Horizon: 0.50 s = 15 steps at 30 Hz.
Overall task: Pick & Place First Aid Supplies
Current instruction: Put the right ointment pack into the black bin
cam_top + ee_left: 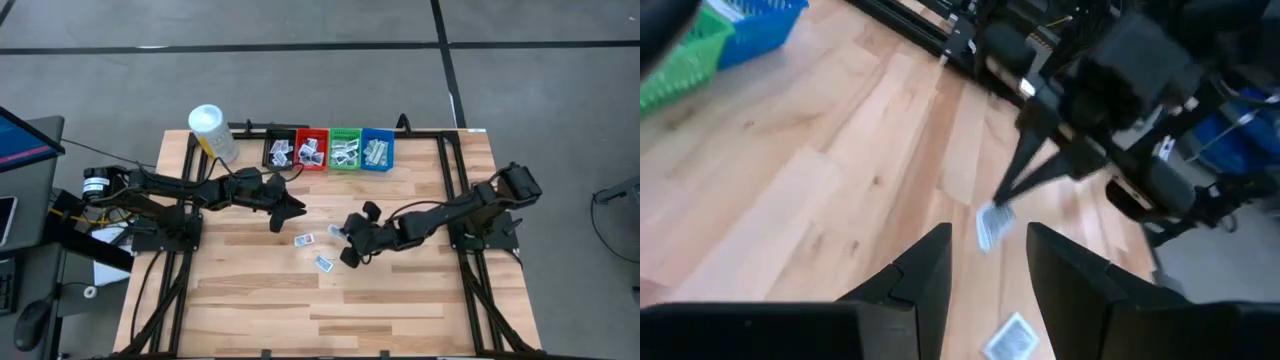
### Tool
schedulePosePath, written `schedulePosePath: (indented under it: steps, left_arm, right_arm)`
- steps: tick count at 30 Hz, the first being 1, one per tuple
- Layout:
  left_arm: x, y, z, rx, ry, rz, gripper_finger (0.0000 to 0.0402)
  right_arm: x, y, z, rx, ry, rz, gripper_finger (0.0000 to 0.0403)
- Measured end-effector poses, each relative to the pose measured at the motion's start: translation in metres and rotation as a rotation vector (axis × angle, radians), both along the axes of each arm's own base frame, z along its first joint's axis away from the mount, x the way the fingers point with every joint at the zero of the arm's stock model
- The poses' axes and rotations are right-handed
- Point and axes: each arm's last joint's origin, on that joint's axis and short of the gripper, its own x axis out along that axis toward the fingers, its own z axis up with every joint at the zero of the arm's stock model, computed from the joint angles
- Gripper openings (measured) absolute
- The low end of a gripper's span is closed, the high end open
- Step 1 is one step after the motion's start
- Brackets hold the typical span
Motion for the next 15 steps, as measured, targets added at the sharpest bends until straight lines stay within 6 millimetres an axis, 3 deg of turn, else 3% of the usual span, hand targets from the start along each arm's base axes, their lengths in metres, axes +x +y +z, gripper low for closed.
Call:
schedulePosePath:
  steps: [7, 15]
  left_arm:
    - [-0.001, 0.002, 0.000, -0.227, 0.022, 0.026, 0.0131]
    - [-0.002, 0.010, 0.005, -0.390, 0.005, -0.022, 0.0131]
  right_arm:
    - [0.000, -0.008, 0.029, -0.074, -0.070, -0.005, 0.0000]
    - [0.013, -0.013, 0.055, -0.140, -0.115, 0.030, 0.0000]
